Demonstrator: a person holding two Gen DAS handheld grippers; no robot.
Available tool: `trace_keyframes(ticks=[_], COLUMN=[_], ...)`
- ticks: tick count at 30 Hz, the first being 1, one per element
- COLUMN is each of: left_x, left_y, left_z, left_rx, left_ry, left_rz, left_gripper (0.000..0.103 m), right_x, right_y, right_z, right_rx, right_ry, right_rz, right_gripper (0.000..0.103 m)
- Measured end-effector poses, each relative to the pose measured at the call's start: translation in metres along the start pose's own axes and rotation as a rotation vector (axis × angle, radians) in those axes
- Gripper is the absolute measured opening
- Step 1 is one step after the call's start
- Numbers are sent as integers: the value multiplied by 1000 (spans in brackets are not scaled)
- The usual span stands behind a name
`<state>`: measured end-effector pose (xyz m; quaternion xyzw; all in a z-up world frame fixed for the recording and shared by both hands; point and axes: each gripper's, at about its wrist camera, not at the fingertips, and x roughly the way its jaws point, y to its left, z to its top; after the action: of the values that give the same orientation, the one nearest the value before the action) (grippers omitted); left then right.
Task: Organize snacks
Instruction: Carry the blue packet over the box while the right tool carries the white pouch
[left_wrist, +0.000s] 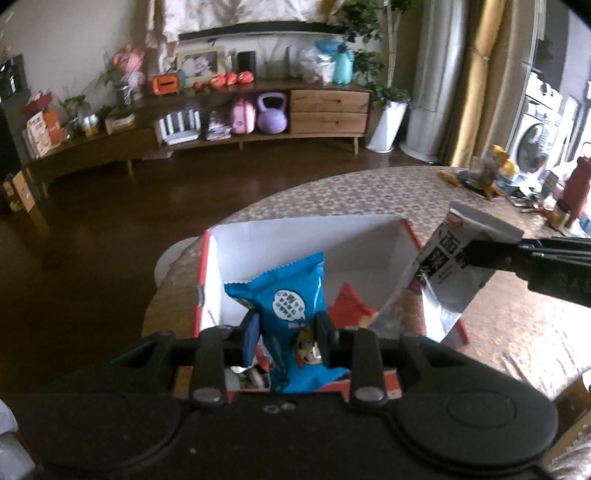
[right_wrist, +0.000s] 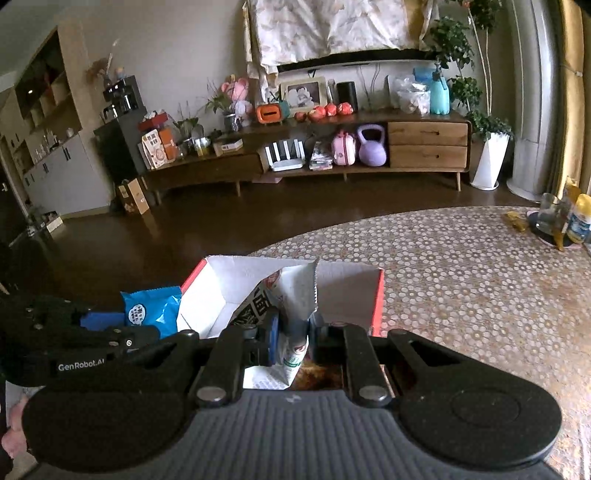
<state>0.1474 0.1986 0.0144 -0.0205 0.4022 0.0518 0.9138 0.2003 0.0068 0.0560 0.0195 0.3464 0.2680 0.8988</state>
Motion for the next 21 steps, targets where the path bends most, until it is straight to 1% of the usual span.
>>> trace_keyframes(ticks=[4, 7, 12, 15, 21], left_x=[19, 31, 51, 65, 92], left_y=[12, 16, 20, 22, 23], left_z=[-1, -1, 6, 9, 11], left_rx=[-10, -7, -2, -11, -13], left_ry=[27, 44, 52, 64, 99], left_rz=[20, 23, 27, 32, 33], left_gripper=[29, 29, 29, 29, 29], right_x=[27, 46, 75, 90, 114], right_y=[0, -8, -19, -22, -26], right_z=[5, 8, 15, 19, 14], right_rx=[3, 7, 32, 14, 6], right_ry=[17, 38, 51, 58, 91], right_rz=[-26, -49, -95, -118, -127], right_gripper=[15, 15, 15, 15, 15])
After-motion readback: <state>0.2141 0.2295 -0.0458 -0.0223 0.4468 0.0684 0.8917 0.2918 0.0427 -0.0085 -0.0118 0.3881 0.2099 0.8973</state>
